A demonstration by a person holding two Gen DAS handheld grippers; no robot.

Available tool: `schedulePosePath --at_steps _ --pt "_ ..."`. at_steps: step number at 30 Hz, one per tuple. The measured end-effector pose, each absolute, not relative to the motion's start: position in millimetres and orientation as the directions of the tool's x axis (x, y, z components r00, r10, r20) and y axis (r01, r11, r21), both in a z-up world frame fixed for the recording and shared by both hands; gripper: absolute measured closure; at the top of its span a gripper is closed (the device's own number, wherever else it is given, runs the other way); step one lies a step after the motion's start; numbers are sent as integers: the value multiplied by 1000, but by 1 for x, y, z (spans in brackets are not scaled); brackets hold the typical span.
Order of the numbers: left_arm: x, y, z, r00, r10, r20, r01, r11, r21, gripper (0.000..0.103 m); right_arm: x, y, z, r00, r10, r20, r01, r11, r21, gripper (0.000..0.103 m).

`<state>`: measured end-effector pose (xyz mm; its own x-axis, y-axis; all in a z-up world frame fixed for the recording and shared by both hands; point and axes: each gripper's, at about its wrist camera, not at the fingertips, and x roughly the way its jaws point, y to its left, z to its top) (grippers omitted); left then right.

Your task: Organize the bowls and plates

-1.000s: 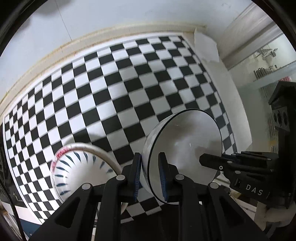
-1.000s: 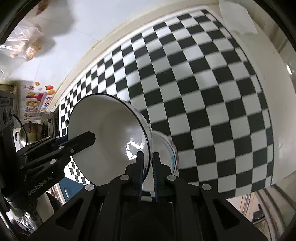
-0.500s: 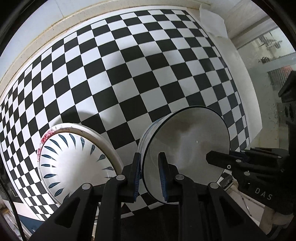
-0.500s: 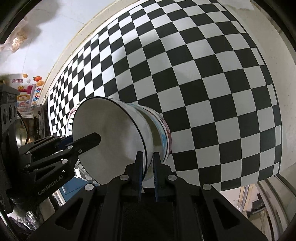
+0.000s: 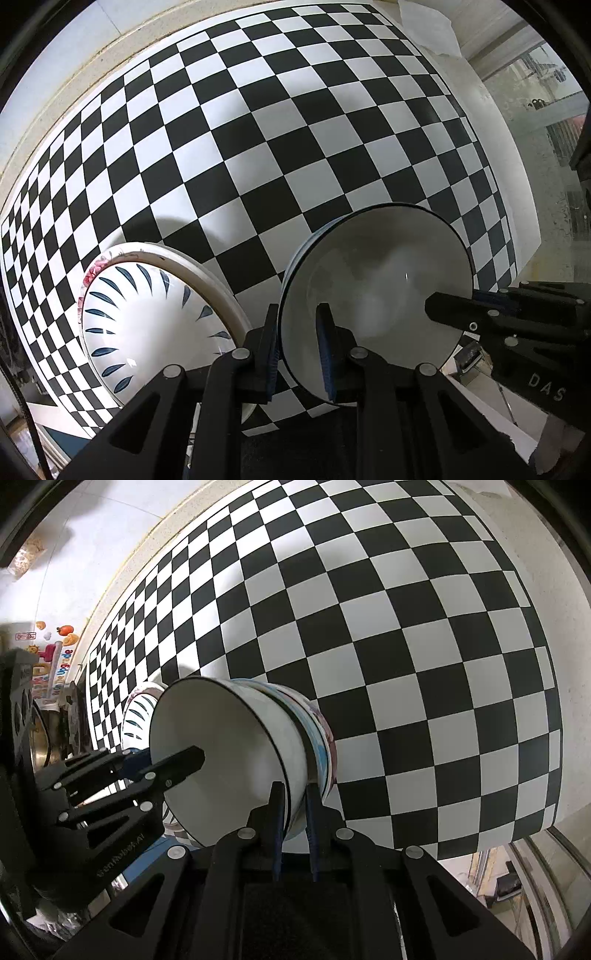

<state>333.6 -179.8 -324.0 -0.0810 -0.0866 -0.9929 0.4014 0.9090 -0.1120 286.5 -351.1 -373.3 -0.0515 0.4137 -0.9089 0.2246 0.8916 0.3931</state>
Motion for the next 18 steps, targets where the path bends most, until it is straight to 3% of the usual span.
schedulePosePath --at_steps 18 --pt "332 -181 -313 -52 -83 -995 385 918 -97 86 288 -356 -370 -51 406 -912 235 893 385 85"
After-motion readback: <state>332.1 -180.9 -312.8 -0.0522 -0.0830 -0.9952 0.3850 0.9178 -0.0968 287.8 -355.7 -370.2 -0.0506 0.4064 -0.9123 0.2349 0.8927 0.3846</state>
